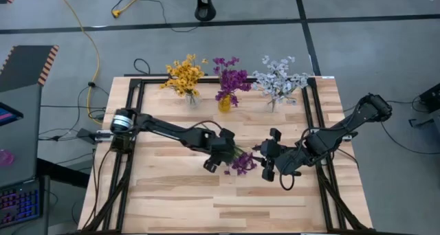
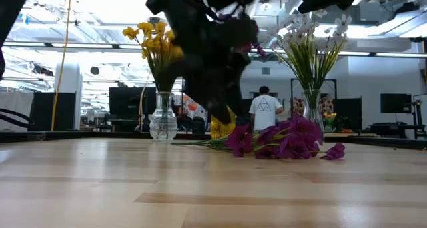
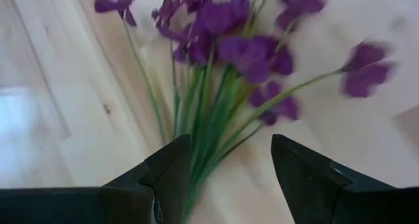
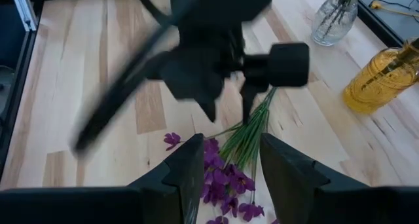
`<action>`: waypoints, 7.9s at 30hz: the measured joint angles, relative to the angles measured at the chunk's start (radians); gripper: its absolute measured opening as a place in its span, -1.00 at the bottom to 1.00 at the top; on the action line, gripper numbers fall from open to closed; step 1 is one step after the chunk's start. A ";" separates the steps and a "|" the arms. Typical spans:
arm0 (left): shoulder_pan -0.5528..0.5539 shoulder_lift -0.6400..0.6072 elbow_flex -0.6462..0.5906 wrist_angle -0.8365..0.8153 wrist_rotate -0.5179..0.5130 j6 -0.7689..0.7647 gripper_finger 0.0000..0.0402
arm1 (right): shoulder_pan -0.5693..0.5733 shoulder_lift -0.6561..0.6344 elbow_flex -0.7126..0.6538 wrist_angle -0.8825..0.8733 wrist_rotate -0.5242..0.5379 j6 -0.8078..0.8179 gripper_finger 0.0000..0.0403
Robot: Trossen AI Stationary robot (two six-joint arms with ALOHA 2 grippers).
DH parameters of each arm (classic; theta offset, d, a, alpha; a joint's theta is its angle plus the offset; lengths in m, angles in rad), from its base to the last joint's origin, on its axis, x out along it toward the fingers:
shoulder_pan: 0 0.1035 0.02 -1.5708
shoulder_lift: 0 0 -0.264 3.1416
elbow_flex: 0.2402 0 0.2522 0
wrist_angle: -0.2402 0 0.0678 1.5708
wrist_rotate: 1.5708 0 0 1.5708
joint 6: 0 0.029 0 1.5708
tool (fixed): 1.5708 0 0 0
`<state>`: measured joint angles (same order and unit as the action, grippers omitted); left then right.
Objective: Sort flowers into vase by color
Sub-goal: Put the purple flowers into the yellow vase
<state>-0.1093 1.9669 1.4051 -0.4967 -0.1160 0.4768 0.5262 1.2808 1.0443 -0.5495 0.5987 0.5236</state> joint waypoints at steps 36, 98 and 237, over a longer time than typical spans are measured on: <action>0.068 0.115 0.081 -0.064 -0.068 0.272 0.00 | 0.000 0.001 0.000 -0.027 -0.006 0.000 -0.13; 0.091 -0.075 0.055 -0.197 0.143 -0.067 -0.99 | -0.012 0.001 0.000 -0.022 -0.026 0.000 -0.11; 0.064 -1.027 -0.671 0.444 -0.212 -0.211 -1.00 | -0.751 0.658 0.000 1.022 0.155 -0.061 0.11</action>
<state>-0.0448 0.9398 0.7345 -0.0532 -0.3283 0.2661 -0.2249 1.9385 1.0443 0.4725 0.7537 0.4629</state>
